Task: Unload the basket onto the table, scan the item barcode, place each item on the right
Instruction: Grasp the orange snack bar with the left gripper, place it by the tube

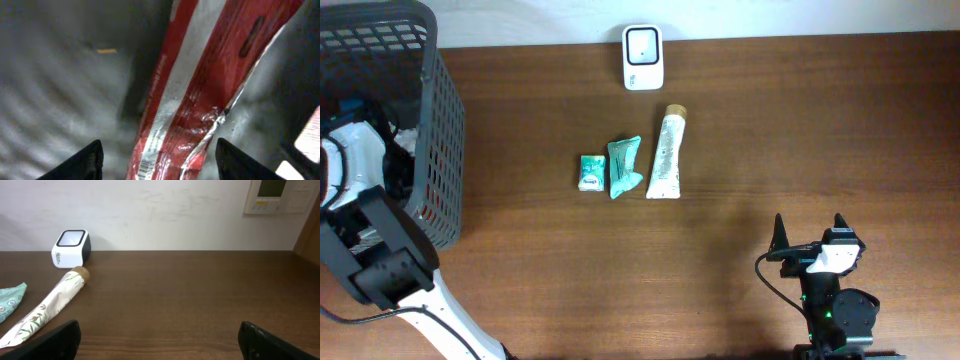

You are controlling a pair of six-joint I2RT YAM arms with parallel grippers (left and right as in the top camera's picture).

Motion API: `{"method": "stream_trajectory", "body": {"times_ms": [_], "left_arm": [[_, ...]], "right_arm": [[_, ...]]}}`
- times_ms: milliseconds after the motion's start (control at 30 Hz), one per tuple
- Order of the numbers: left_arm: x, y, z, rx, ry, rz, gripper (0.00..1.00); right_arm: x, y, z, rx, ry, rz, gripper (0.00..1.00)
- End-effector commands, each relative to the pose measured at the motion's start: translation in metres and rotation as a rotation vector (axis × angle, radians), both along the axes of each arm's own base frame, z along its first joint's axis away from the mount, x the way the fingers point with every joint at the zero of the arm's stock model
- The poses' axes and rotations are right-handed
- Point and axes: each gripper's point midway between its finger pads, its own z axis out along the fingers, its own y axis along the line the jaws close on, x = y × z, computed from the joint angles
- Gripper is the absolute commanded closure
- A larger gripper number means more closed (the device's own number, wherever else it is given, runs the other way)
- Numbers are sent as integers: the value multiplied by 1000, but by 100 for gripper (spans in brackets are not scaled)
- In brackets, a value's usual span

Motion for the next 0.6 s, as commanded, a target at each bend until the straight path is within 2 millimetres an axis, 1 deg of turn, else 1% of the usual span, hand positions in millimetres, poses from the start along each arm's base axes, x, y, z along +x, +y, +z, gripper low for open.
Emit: {"method": "stream_trajectory", "body": {"times_ms": [0, 67, 100, 133, 167, 233, 267, 300, 333, 367, 400, 433, 467, 500, 533, 567], "left_arm": [[-13, -5, -26, -23, 60, -35, 36], [-14, -5, -29, -19, 63, -34, 40], [-13, -3, -29, -9, 60, -33, 56], [-12, 0, -29, 6, 58, -33, 89], [-9, 2, -28, 14, 47, -32, 100], [2, 9, -18, 37, 7, 29, 100], [11, 21, -4, 82, -28, 98, 100], [24, 32, 17, 117, -78, 165, 100], [40, 40, 47, 141, -152, 213, 100], [55, 48, 82, 164, -237, 265, 100], [76, 50, 132, 155, -381, 316, 100], [88, 46, 167, 122, -485, 312, 100], [104, 34, 222, 61, -648, 295, 100], [108, 25, 265, 24, -765, 306, 100], [109, 21, 290, 2, -832, 330, 100], [105, 16, 322, -26, -914, 382, 100]], "right_arm": [[0, -2, -3, -3, 5, -9, 1], [0, -2, -3, -3, 5, -9, 1], [0, -2, -3, -3, 5, -9, 1], [0, -2, -3, -3, 5, -9, 1], [0, -2, -3, -3, 5, -9, 1], [0, -2, -3, -3, 5, -9, 1], [0, -2, -3, -3, 5, -9, 1], [0, -2, -3, -3, 5, -9, 1], [0, -2, -3, -3, 5, -9, 1], [0, -2, -3, -3, 5, -9, 1], [0, -2, -3, -3, 5, -9, 1], [0, -2, -3, -3, 5, -9, 1], [0, -2, -3, -3, 5, -9, 1], [0, -2, -3, -3, 5, -9, 1], [0, -2, -3, -3, 5, -9, 1], [0, -2, -3, -3, 5, -9, 1]]}}
